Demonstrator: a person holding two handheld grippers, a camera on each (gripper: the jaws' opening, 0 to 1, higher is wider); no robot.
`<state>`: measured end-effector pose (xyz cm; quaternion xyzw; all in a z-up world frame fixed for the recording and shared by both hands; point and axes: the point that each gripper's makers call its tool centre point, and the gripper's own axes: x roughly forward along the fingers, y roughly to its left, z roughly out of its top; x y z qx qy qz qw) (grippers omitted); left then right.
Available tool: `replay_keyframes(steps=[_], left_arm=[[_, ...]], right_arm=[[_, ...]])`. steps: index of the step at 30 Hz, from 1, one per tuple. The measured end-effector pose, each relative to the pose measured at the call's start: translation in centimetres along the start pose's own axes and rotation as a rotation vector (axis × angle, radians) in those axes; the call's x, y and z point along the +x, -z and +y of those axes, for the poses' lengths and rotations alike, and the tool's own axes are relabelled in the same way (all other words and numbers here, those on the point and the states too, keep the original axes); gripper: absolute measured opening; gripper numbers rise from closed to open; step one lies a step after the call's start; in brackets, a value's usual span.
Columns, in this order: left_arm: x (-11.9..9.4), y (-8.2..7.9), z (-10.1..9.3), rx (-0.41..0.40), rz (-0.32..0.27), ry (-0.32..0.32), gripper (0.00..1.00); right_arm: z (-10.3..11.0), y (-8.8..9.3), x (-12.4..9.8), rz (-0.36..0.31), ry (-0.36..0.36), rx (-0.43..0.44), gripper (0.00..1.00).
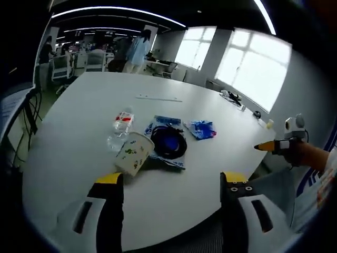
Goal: Arrange the tabletop items into an orderly group along one side of the table until the central work area is clear of visible clutter.
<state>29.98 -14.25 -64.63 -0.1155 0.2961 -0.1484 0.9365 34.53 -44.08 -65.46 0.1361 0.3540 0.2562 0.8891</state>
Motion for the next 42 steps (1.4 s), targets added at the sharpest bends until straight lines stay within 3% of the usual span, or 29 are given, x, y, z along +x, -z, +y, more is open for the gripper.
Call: replay_keyframes(steps=[8, 16, 25, 34, 42], left_arm=[[0.0, -1.1, 1.7, -0.021, -0.018, -0.017, 0.74], [0.2, -1.5, 1.6, 0.006, -0.016, -0.029, 0.73], [-0.4, -3.3, 1.8, -0.016, -0.060, -0.035, 0.73], [-0.7, -3.3, 2.9, -0.046, -0.066, -0.059, 0.73], [-0.1, -3.5, 2.7, -0.046, -0.063, -0.048, 0.72]], right_arm=[[-1.2, -0.7, 0.0, -0.026, 0.019, 0.051, 0.51], [-0.6, -1.0, 0.6, -0.023, 0.006, 0.052, 0.49], [0.0, -0.6, 1.1, -0.010, -0.008, 0.067, 0.48], [0.1, -0.4, 1.4, 0.004, -0.008, 0.062, 0.47], [0.4, -0.2, 1.8, 0.023, -0.013, 0.059, 0.47]])
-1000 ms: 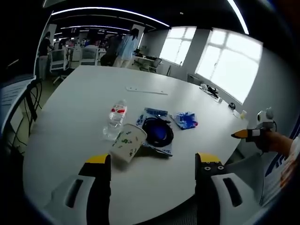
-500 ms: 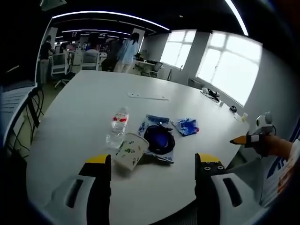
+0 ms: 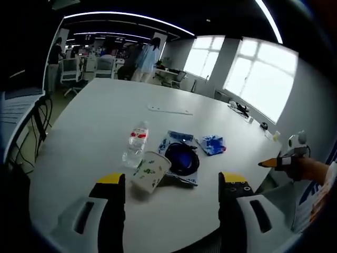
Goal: Arrange the tabletop items into an orderly group along one side of the table until the central work area is clear of visible clutter.
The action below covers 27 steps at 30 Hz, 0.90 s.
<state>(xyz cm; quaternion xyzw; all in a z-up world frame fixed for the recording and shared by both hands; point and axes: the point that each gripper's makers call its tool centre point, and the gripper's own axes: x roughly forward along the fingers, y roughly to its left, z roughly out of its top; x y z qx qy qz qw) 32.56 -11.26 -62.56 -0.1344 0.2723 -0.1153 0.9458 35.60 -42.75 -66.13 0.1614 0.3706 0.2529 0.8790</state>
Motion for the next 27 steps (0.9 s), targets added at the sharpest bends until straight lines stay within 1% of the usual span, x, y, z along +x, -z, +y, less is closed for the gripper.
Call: replay_keyframes(steps=[6, 11, 17, 22, 24, 26, 27], left_arm=[[0.0, 0.2, 0.4, -0.008, 0.003, -0.002, 0.72], [-0.2, 0.2, 1.0, -0.019, -0.003, -0.012, 0.72], [-0.5, 0.9, 1.3, -0.026, 0.004, -0.019, 0.71], [-1.1, 1.6, 1.7, -0.041, 0.003, -0.028, 0.71], [-1.3, 1.8, 2.0, -0.045, 0.002, -0.035, 0.71], [-1.5, 1.9, 2.2, -0.048, 0.000, -0.042, 0.72], [-1.6, 2.0, 2.3, -0.047, 0.000, -0.047, 0.72]], right_arm=[[-0.1, -0.1, 0.2, 0.010, 0.001, -0.009, 0.47], [0.1, -0.3, 0.7, 0.040, 0.006, -0.037, 0.47], [1.5, -0.7, 2.9, 0.094, -0.020, -0.081, 0.46], [3.8, -1.6, 5.4, 0.140, -0.072, -0.162, 0.46], [5.0, -2.1, 6.6, 0.166, -0.095, -0.228, 0.45], [5.6, -2.4, 7.5, 0.191, -0.103, -0.283, 0.45], [6.0, -2.6, 8.2, 0.202, -0.113, -0.325, 0.44]])
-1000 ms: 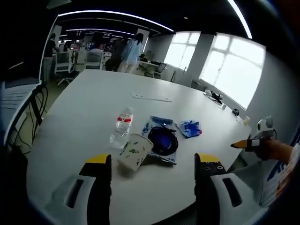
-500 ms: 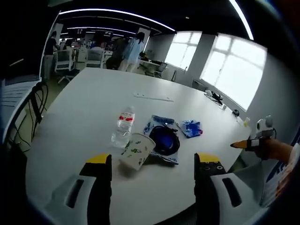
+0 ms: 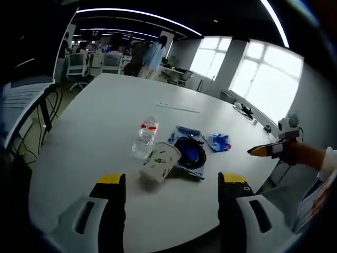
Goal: Arrange the tabletop items into an orderly group along one side of the table until the central work area is clear of visible clutter.
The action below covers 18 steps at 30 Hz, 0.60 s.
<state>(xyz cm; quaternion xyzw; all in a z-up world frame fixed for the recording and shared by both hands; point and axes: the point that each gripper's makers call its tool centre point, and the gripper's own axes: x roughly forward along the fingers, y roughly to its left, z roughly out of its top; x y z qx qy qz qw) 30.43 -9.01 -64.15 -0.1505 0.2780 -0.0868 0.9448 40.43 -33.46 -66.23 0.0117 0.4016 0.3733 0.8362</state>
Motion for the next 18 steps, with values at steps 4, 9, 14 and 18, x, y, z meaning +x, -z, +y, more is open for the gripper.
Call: replay_keyframes(steps=[4, 9, 14, 18], left_arm=[[-0.3, 0.6, 0.1, 0.006, 0.008, -0.008, 0.72], [-0.4, 1.3, 0.3, 0.017, 0.025, -0.013, 0.73], [-0.4, 1.9, 0.1, 0.014, 0.037, 0.001, 0.73], [-0.5, 2.6, 0.3, 0.000, 0.044, -0.009, 0.72]], right_arm=[[0.8, -1.8, 2.2, 0.027, -0.028, -0.080, 0.42], [0.3, -3.8, 6.2, 0.070, -0.018, -0.166, 0.38], [-0.5, -4.1, 9.2, 0.148, 0.005, -0.234, 0.38], [-0.7, -4.9, 11.2, 0.164, 0.015, -0.293, 0.35]])
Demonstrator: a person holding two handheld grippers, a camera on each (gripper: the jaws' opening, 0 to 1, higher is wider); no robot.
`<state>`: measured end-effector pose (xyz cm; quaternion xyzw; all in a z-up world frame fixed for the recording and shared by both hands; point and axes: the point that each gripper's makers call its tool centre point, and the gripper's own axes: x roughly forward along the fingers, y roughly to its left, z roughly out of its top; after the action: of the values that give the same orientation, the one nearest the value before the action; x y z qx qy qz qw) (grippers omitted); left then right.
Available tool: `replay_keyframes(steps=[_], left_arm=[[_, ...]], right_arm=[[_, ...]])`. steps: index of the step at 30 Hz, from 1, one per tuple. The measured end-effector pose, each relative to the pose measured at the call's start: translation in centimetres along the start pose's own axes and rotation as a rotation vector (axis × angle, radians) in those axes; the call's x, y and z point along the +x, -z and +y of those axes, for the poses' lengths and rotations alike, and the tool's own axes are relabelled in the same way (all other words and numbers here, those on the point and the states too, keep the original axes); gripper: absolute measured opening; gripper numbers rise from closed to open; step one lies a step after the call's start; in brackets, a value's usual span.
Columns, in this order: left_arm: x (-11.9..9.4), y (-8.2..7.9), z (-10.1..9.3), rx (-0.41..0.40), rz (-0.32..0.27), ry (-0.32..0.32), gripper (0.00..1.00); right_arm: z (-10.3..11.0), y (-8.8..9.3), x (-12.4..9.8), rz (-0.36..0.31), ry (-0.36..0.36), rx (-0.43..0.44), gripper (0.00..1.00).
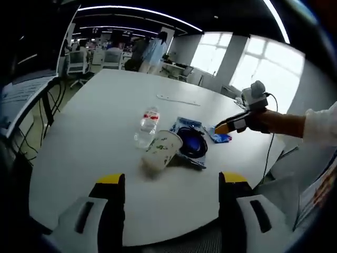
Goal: Arrange the tabletop items into an orderly group along one side of the table until the central work area is clear of visible clutter.
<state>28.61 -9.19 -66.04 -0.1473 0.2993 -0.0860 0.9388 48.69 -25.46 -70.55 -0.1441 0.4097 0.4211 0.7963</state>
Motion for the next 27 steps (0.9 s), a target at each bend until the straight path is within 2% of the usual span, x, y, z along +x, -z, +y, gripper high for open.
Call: replay_keyframes(steps=[3, 5, 9, 13, 16, 20, 22, 25, 27], left_arm=[[0.1, 0.7, 0.0, -0.010, 0.013, 0.003, 0.72], [0.3, 1.1, 0.0, -0.012, 0.032, 0.010, 0.71], [0.3, 1.2, 0.0, -0.012, 0.038, 0.013, 0.71], [0.7, 1.3, 0.4, -0.027, 0.044, 0.009, 0.71], [1.0, 1.6, 0.6, -0.023, 0.059, 0.009, 0.71], [1.4, 1.5, 0.7, -0.029, 0.069, 0.015, 0.70], [1.7, 1.5, 0.9, -0.030, 0.072, 0.015, 0.70], [2.0, 1.4, 0.9, -0.025, 0.080, 0.016, 0.70], [2.1, 1.4, 0.8, -0.022, 0.082, 0.022, 0.69]], right_arm=[[-0.5, 0.3, 1.7, 0.034, 0.015, -0.033, 0.31], [-1.0, 1.2, 2.7, 0.086, 0.032, -0.056, 0.32], [-1.4, 1.4, 4.1, 0.101, 0.049, -0.062, 0.36], [-1.4, 1.9, 5.1, 0.130, 0.045, -0.100, 0.33], [-1.5, 2.5, 5.8, 0.155, 0.038, -0.085, 0.31], [-1.6, 1.9, 5.8, 0.130, 0.034, -0.076, 0.27], [-1.5, 1.8, 5.8, 0.117, 0.024, -0.083, 0.22], [-1.0, 2.0, 5.8, 0.109, -0.006, -0.029, 0.14], [-1.1, 2.0, 5.7, 0.104, -0.009, -0.013, 0.12]])
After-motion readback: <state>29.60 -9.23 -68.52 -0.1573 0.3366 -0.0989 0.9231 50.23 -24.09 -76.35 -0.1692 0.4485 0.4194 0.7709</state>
